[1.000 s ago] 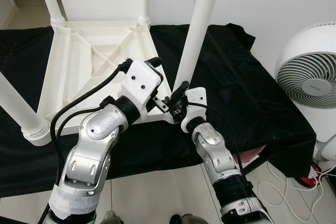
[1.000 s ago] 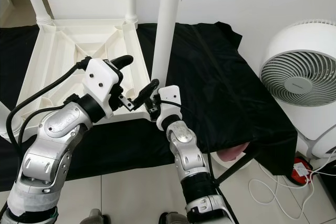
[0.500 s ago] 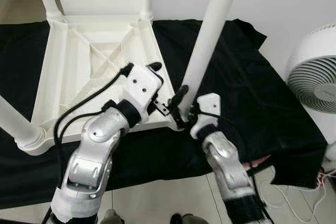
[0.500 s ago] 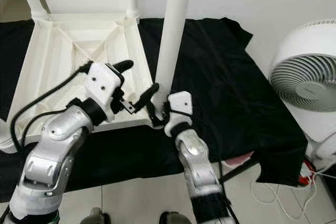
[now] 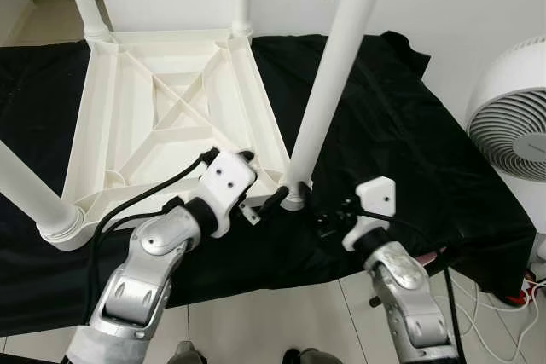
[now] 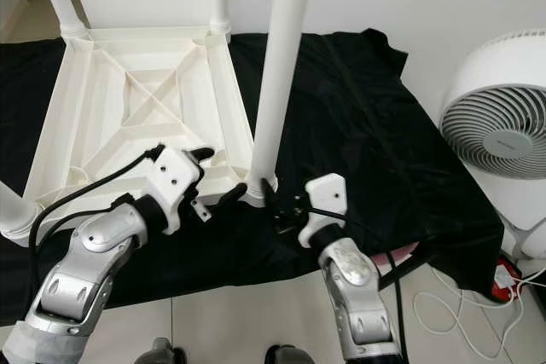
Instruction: Building children table
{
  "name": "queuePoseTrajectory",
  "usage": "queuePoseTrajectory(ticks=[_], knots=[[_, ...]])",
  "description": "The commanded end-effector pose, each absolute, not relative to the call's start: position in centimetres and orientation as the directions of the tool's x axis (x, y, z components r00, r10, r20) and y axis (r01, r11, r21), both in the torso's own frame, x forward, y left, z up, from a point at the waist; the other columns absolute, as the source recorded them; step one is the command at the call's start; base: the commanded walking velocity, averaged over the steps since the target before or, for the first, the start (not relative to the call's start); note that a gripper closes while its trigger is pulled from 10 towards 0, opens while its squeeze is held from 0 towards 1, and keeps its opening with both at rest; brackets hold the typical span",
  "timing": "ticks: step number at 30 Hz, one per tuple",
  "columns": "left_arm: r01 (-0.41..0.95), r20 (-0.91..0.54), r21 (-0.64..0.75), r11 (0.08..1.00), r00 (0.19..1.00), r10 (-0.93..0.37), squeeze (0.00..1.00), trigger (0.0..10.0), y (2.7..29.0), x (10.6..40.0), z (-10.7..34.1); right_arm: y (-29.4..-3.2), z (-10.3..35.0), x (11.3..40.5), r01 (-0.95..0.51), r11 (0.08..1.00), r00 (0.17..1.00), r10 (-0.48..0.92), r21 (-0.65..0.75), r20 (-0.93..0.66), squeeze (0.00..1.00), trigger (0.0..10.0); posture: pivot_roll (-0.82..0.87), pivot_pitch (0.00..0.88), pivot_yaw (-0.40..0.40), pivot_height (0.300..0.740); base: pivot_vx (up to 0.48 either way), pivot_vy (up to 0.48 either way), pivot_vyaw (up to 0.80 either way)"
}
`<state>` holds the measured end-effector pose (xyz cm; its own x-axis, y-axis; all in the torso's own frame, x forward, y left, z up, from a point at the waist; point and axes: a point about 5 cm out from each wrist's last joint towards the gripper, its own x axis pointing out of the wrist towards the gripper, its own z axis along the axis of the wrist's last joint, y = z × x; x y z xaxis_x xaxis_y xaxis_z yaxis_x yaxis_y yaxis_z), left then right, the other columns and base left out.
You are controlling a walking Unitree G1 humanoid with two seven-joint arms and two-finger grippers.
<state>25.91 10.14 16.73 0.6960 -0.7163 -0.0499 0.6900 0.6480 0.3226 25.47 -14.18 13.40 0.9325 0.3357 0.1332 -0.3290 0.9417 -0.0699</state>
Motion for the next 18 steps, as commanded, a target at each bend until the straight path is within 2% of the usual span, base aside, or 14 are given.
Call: queuePoseTrajectory(ticks=[1,4,5,9,18], knots=[[0.715,-0.087,0.342,0.61,0.67,-0.737,0.0,10.0,10.4,25.8,15.9,-14.7,13.4,25.2,-0.309,0.949,0.941,0.314,-0.065,0.127,0.0,10.0,-0.07,0.106,-0.001,0.74,0.0,0.0,0.0],[0.717,-0.1,0.35,0.603,0.668,-0.737,0.0,10.0,10.6,25.9,15.6,-14.8,13.4,25.1,-0.305,0.95,0.942,0.311,-0.062,0.124,0.0,10.0,-0.07,0.106,-0.001,0.74,0.0,0.0,0.0],[0.716,-0.154,0.352,0.603,0.68,-0.717,0.0,10.0,11.6,26.3,14.4,-14.8,13.4,25.0,-0.293,0.954,0.946,0.299,-0.059,0.124,0.0,10.0,-0.08,0.107,0.015,0.74,0.0,0.0,0.0],[0.691,-0.2,0.375,0.618,0.712,-0.674,0.0,10.0,12.8,27.2,13.4,-14.9,13.4,25.0,-0.279,0.959,0.951,0.284,-0.054,0.126,0.0,10.0,-0.08,0.106,0.022,0.74,0.0,0.0,0.0],[0.666,-0.256,0.41,0.623,0.74,-0.622,0.0,10.0,14.6,28.3,12.3,-15.0,13.5,25.3,-0.265,0.963,0.954,0.27,-0.057,0.132,0.0,10.0,-0.08,0.1,0.034,0.74,0.0,0.0,0.0]])
